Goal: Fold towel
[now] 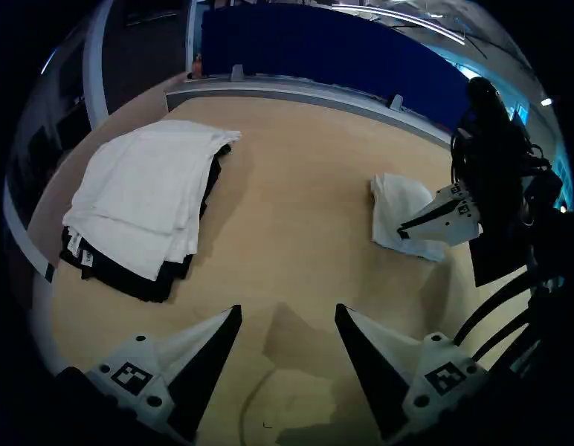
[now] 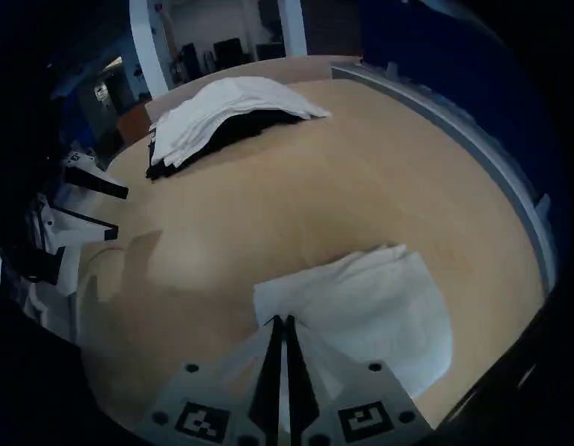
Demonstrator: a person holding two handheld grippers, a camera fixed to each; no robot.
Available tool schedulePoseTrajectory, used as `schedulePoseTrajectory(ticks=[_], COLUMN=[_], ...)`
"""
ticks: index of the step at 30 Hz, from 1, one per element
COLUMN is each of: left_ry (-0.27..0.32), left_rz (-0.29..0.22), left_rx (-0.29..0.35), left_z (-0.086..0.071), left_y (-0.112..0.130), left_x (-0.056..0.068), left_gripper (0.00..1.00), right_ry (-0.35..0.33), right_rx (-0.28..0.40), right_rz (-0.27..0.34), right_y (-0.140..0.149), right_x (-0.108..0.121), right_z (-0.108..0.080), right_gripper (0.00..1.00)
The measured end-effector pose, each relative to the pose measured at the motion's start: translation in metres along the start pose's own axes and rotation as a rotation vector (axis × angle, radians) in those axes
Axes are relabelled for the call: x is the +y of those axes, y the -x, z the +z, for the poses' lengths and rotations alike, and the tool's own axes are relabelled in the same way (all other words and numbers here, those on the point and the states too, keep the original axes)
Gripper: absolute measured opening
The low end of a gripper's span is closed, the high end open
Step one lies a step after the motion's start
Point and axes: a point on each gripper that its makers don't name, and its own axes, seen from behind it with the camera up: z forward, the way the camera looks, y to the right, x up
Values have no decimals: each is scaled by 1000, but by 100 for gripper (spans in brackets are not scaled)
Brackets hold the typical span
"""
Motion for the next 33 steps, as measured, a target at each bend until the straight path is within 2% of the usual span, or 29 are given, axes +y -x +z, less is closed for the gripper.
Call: schedulePoseTrajectory(ticks=[2, 6, 7, 11, 16, 17, 21, 23, 33], left_ry=[0, -1, 0, 0, -1, -1, 2, 2, 6], left_rz=[1, 3, 3, 4, 7, 7, 5, 5, 11], left_rx=[-1, -1, -1, -3, -4, -4, -4, -4, -4], left_z=[0, 1, 1, 2, 2, 2, 2, 1, 3], left_y=[0, -1, 0, 1, 1, 1, 0, -1, -1], left_x=[0, -1, -1, -1, -1, -2, -2, -1, 0], left_gripper=[93, 93, 93, 93, 93, 93, 93, 93, 93], right_ry=[-4, -22, -25, -27, -20, -17, 5, 25, 87], right_rx=[5, 16, 18, 29, 39, 39, 43, 50, 67], right_rz=[2, 1, 1, -2, -3, -4, -6, -1, 63], right_y=[0, 0, 0, -1, 0, 1, 7, 10, 32], right_x=[-1, -6, -7, -9, -8, -7, -4, -2, 6], right_z=[-1, -4, -5, -8, -15, -16, -25, -30, -49], right_gripper=[10, 44, 48, 52, 63, 66, 91, 98, 100])
